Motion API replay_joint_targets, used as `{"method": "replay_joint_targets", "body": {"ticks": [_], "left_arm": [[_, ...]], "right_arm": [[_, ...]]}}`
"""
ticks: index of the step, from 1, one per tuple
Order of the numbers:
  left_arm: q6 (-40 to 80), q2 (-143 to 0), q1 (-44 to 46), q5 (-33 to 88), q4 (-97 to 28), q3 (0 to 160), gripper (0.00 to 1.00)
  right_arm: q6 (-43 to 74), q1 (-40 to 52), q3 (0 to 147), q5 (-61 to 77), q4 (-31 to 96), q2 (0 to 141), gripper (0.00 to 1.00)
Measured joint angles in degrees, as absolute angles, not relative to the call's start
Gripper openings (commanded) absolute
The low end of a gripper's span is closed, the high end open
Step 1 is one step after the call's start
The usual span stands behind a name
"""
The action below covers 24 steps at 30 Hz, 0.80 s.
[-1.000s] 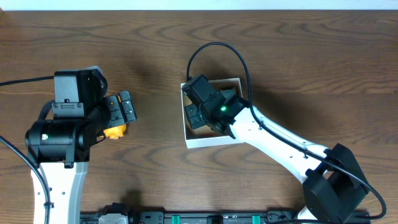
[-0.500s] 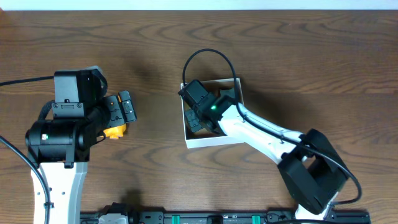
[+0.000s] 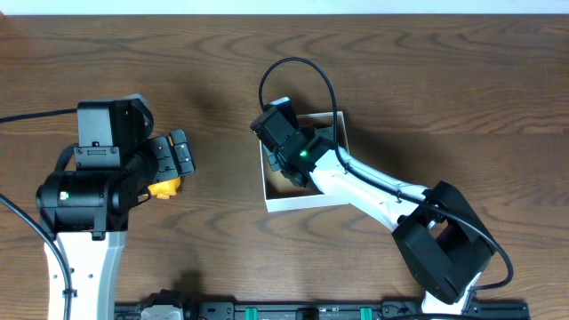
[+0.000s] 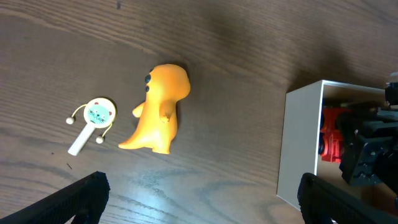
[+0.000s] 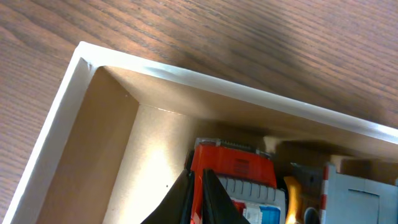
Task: Pack container
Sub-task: 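Push the fire truck down into the box's left corner with the right gripper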
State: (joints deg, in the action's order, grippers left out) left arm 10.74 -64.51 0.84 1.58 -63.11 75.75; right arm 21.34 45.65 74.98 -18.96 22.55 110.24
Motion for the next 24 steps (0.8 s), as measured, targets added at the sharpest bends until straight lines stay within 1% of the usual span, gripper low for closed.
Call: {"method": "replay_joint_targets", "body": {"ticks": [6, 18, 19, 20, 21, 24], "left_arm": [[10.7, -64.5, 0.8, 1.6, -63.1, 75.7, 0.98], [10.7, -64.5, 0.8, 1.6, -63.1, 75.7, 0.98], [10.7, -64.5, 0.8, 1.6, -63.1, 75.7, 0.98], [10.7, -64.5, 0.8, 1.6, -63.1, 75.7, 0.98], [10.7, -64.5, 0.8, 1.6, -63.1, 75.7, 0.98], [10.7, -64.5, 0.8, 1.6, -63.1, 75.7, 0.98]], "right_arm": [[20.6, 45.6, 75.0, -18.0, 23.4, 110.2, 0.09], [16.3, 45.7, 75.0, -7.9, 24.4, 110.2, 0.08], [16.2, 45.7, 75.0, -8.0, 24.6, 110.2, 0.10], [16.3, 45.7, 75.0, -8.3, 24.8, 110.2, 0.17], [16.4, 45.7, 75.0, -9.0, 24.9, 110.3, 0.20], [16.1, 45.7, 75.0, -11.9, 24.7, 110.2, 0.23]]}}
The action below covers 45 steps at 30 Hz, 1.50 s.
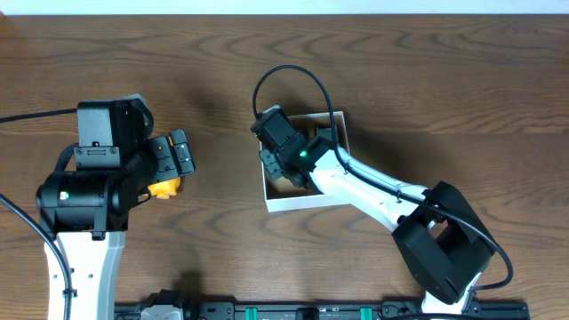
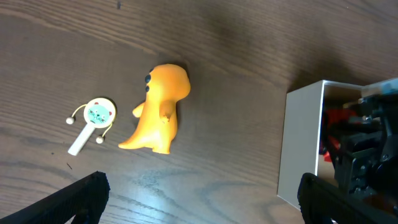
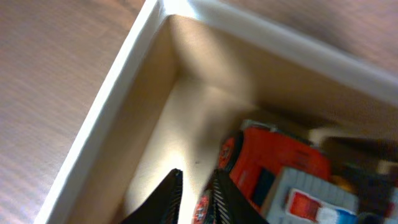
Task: Pack container
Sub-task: 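Push the fire truck down into the box's left corner with the right gripper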
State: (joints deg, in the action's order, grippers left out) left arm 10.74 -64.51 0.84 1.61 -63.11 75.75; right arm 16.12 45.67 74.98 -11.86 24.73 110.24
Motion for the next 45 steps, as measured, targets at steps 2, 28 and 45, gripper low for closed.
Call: {"method": "replay_joint_targets", "body": {"ticks": [2, 28, 45], "left_arm": [[10.7, -64.5, 0.8, 1.6, -63.1, 75.7, 0.98], [10.7, -64.5, 0.8, 1.6, -63.1, 75.7, 0.98], [10.7, -64.5, 0.8, 1.6, -63.1, 75.7, 0.98]], "right_arm": [[16.1, 45.6, 75.0, -13.6, 24.5, 110.3, 0.24], [9.0, 45.1, 75.0, -4.6, 22.3, 110.2, 0.36], [8.3, 45.1, 75.0, -2.5, 21.6, 110.3, 0.02]]}}
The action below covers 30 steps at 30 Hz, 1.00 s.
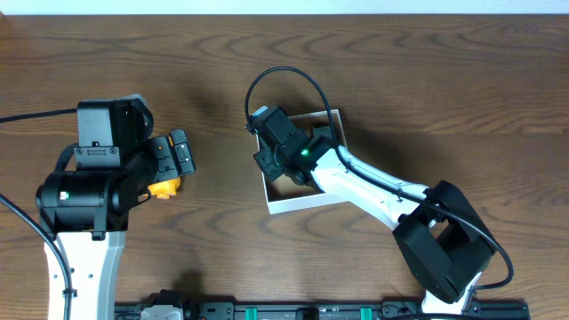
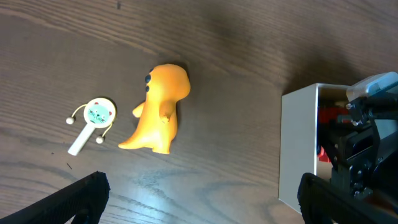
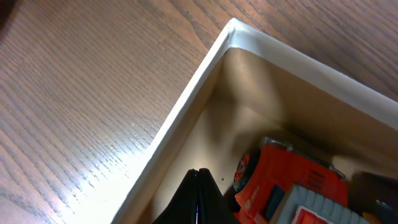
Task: Pack container
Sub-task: 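Push the fire truck down into the box's left corner with the right gripper, then withdraw the right gripper from the box and move to the striped ball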
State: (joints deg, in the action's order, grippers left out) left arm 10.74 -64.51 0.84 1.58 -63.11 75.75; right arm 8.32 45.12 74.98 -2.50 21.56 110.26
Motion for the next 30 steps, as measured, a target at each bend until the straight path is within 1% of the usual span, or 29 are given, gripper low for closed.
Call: {"method": "replay_joint_targets", "body": {"ticks": [7, 11, 12, 13, 14, 15, 18, 19, 22, 25, 30], "left_arm": [[10.7, -64.5, 0.8, 1.6, -63.1, 75.7, 0.98], [10.7, -64.5, 0.8, 1.6, -63.1, 75.7, 0.98], [10.7, -64.5, 0.8, 1.6, -63.1, 75.7, 0.98], [10.7, -64.5, 0.8, 1.6, -63.1, 75.7, 0.98], [10.7, -64.5, 0.8, 1.6, -63.1, 75.7, 0.98], [10.7, -64.5, 0.8, 1.6, -63.1, 75.7, 0.98], [10.7, -64.5, 0.8, 1.6, -63.1, 75.7, 0.98], [10.7, -64.5, 0.8, 1.6, -63.1, 75.7, 0.98], [10.7, -64.5, 0.8, 1.6, -63.1, 75.7, 0.98], [10.7, -64.5, 0.8, 1.6, -63.2, 75.8, 0.98], [10.7, -64.5, 0.8, 1.6, -63.2, 75.8, 0.98]], "right_arm": [[8.0, 45.1, 75.5, -6.5, 20.0, 110.2, 0.01], [7.6, 44.1, 79.5, -10.7, 24.6, 109.2, 0.02], [7.6, 43.3, 80.8, -11.4, 26.0, 108.1, 0.08], [7.8, 42.7, 81.6, -11.9, 27.2, 107.2, 0.16], [8.7, 41.2, 83.0, -12.4, 29.3, 105.0, 0.31], [9.7, 40.0, 83.6, -12.6, 30.8, 103.4, 0.44], [12.4, 33.5, 85.4, -12.9, 37.6, 95.9, 0.92], [12.9, 31.6, 85.8, -12.7, 39.7, 94.0, 0.99], [14.1, 25.4, 86.2, -12.0, 47.7, 88.9, 0.99], [17.1, 21.1, 86.2, -11.3, 55.3, 86.0, 0.99], [30.4, 11.9, 86.1, -10.1, 70.7, 83.5, 0.99]]}}
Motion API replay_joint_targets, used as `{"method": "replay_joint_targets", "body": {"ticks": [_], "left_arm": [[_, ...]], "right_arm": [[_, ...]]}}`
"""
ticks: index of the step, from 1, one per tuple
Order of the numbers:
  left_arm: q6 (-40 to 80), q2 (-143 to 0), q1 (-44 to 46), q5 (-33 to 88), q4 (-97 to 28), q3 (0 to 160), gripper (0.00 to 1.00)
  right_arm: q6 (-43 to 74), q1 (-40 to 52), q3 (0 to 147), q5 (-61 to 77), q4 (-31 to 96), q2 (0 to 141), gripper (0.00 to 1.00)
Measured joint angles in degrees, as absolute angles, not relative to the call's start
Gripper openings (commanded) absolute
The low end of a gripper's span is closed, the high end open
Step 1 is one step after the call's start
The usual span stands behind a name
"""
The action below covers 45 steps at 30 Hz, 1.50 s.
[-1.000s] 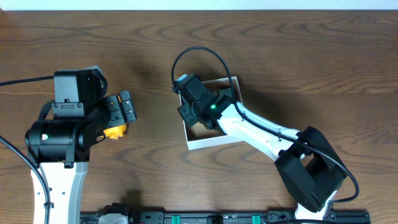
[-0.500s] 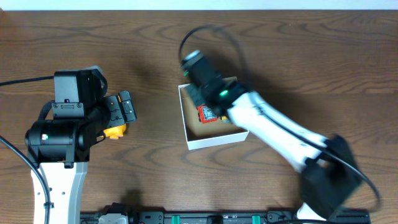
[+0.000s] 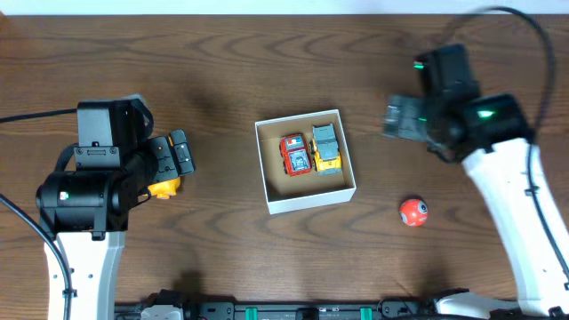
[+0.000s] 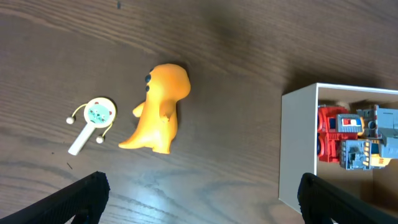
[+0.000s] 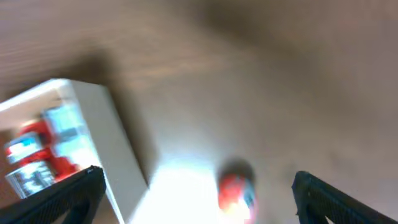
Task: Pack container
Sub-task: 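Withdraw the right gripper from the box and move to the striped ball, then grasp the red-and-blue striped ball with the right gripper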
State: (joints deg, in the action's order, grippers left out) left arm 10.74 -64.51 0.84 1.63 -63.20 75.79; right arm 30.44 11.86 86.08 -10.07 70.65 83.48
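The white box (image 3: pixel 269 182) sits mid-table with a red truck (image 3: pixel 294 154) and a yellow-and-grey truck (image 3: pixel 326 148) side by side in it. To its right, a red ball (image 3: pixel 412 212) lies on the wood. My right gripper (image 3: pixel 400 120) hangs above the table right of the box. The blurred right wrist view shows it open (image 5: pixel 198 196) over the ball (image 5: pixel 239 193). My left gripper (image 4: pixel 200 199) is open and empty above the table, short of an orange dinosaur (image 4: pixel 160 112) and a small white rattle (image 4: pixel 92 121).
The left arm's body hides most of the dinosaur (image 3: pixel 163 188) from above. The box wall (image 4: pixel 298 149) is at the right of the left wrist view. Dark wooden table (image 3: pixel 222 62) all around; rail at the front edge.
My right gripper was shut inside the box at its left wall. Now it is out of the box, over to the right and open, with the red ball below it. Left arm unchanged.
The right gripper was shut low in the box beside the red truck, then near the box's left corner, and the box ended slightly further left. Now the gripper is clear of the box and both trucks lie uncovered. Left arm and its toys stayed put.
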Motion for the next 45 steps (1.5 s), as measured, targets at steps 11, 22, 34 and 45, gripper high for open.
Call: {"method": "replay_joint_targets", "body": {"ticks": [11, 22, 34, 45], "left_arm": [[10.7, -64.5, 0.8, 1.8, -63.2, 75.8, 0.98], [10.7, -64.5, 0.8, 1.8, -63.2, 75.8, 0.98], [10.7, -64.5, 0.8, 1.8, -63.5, 75.8, 0.98], [10.7, -64.5, 0.8, 1.8, -63.9, 75.8, 0.98]], "right_arm": [[43.3, 11.6, 72.6, -5.8, 72.7, 83.0, 0.99], [47.9, 12.0, 52.5, -1.4, 59.1, 83.0, 0.99], [48.6, 12.0, 42.6, -3.3, 44.7, 83.0, 0.99], [48.6, 12.1, 41.6, -4.0, 40.8, 83.0, 0.95]]}}
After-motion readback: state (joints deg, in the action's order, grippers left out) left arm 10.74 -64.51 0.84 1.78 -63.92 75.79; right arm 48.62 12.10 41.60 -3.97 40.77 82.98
